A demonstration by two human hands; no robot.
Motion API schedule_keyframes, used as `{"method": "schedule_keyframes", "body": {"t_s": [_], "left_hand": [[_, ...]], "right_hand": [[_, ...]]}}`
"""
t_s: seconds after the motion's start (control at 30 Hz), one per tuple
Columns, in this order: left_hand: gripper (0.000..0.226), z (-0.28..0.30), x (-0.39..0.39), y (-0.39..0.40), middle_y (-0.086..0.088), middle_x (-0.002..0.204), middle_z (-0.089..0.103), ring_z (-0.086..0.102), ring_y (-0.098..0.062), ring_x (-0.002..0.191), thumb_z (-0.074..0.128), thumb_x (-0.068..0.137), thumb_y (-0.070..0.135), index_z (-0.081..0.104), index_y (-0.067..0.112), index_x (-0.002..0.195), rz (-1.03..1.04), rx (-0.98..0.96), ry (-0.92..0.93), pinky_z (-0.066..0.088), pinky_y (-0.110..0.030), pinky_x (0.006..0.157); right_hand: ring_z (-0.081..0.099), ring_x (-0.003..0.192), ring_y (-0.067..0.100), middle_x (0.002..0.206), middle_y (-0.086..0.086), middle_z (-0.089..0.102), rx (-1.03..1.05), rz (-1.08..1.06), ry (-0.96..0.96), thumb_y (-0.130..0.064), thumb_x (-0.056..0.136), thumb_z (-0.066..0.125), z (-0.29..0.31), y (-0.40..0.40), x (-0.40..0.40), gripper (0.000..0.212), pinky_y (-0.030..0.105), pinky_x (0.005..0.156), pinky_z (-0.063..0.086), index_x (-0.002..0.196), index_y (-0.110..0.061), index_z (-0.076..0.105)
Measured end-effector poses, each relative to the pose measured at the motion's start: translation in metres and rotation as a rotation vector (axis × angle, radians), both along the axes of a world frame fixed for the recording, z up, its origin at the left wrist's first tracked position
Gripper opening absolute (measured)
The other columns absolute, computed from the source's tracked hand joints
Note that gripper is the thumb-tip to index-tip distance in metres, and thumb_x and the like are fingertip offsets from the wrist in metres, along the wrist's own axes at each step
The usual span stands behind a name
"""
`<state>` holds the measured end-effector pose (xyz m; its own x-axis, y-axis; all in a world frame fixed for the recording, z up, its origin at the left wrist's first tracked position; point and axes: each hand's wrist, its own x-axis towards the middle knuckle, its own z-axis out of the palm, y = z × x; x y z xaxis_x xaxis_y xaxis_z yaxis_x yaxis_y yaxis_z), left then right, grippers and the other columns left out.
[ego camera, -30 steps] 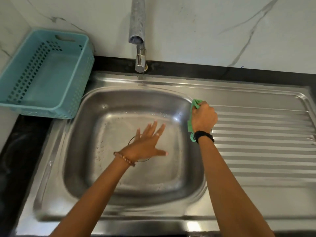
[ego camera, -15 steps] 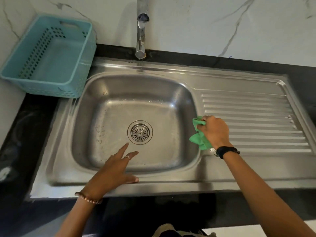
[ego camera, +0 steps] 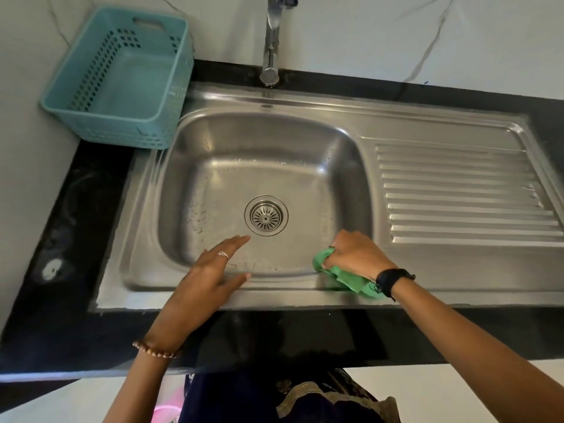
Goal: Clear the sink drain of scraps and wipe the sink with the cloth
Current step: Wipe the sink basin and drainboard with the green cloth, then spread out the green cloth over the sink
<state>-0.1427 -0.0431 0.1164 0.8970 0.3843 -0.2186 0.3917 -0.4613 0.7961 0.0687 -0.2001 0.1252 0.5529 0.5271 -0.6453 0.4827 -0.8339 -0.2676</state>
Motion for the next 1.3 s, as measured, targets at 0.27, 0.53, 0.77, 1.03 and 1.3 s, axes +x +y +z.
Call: {"method": "schedule_keyframes", "body": {"t_s": [0.27, 0.53, 0.77, 1.03, 1.3], "left_hand": [[0.045, 0.006, -0.035, 0.005, 0.022, 0.13, 0.045, 0.04, 0.002, 0.127, 0.055, 0.089, 0.011, 0.046, 0.021, 0.132, 0.368, -0.106, -0.216, 0.029, -0.01, 0.104], [0.036, 0.018, -0.042, 0.03, 0.01, 0.125, 0.055, 0.051, 0.011, 0.112, 0.051, 0.091, 0.012, 0.05, 0.018, 0.126, 0.644, -0.241, -0.373, 0.037, -0.001, 0.089], [0.044, 0.045, 0.007, 0.038, -0.008, 0.12, 0.061, 0.052, -0.02, 0.118, 0.03, 0.096, 0.044, 0.057, 0.016, 0.117, 0.815, -1.154, -0.437, 0.045, -0.038, 0.093], [0.064, 0.059, 0.038, 0.038, -0.012, 0.088, 0.074, 0.071, -0.03, 0.075, 0.038, 0.083, 0.063, 0.07, 0.009, 0.095, 0.568, -1.646, -0.419, 0.059, -0.042, 0.063], [0.088, 0.064, 0.025, 0.059, -0.016, 0.112, 0.068, 0.064, -0.036, 0.102, 0.034, 0.062, 0.084, 0.071, 0.016, 0.104, 0.568, -1.443, -0.358, 0.054, -0.048, 0.081]], "right_hand": [[0.048, 0.051, 0.01, 0.056, -0.003, 0.05, 0.155, 0.073, 0.263, -0.025, 0.07, 0.075, -0.012, 0.103, -0.075, 0.031, 0.022, 0.044, 0.031, 0.056, -0.015, 0.05], [0.069, 0.067, 0.01, 0.084, 0.003, 0.074, 0.672, -0.449, 0.848, -0.026, 0.084, 0.066, 0.026, 0.133, -0.075, 0.028, 0.018, 0.062, 0.055, 0.104, -0.008, 0.068], [0.068, 0.098, 0.018, 0.109, 0.004, 0.072, 1.039, -0.57, 1.269, -0.051, 0.08, 0.055, 0.078, 0.126, -0.062, 0.044, 0.031, 0.078, 0.057, 0.108, -0.021, 0.07], [0.067, 0.1, 0.031, 0.113, 0.014, 0.069, 1.171, -1.004, 1.391, -0.069, 0.077, 0.044, 0.049, 0.094, -0.061, 0.069, 0.046, 0.087, 0.052, 0.108, -0.013, 0.07], [0.071, 0.085, 0.023, 0.094, 0.005, 0.074, 1.161, -0.955, 1.343, -0.071, 0.079, 0.039, 0.039, 0.078, -0.054, 0.066, 0.038, 0.073, 0.057, 0.096, -0.017, 0.073]]}}
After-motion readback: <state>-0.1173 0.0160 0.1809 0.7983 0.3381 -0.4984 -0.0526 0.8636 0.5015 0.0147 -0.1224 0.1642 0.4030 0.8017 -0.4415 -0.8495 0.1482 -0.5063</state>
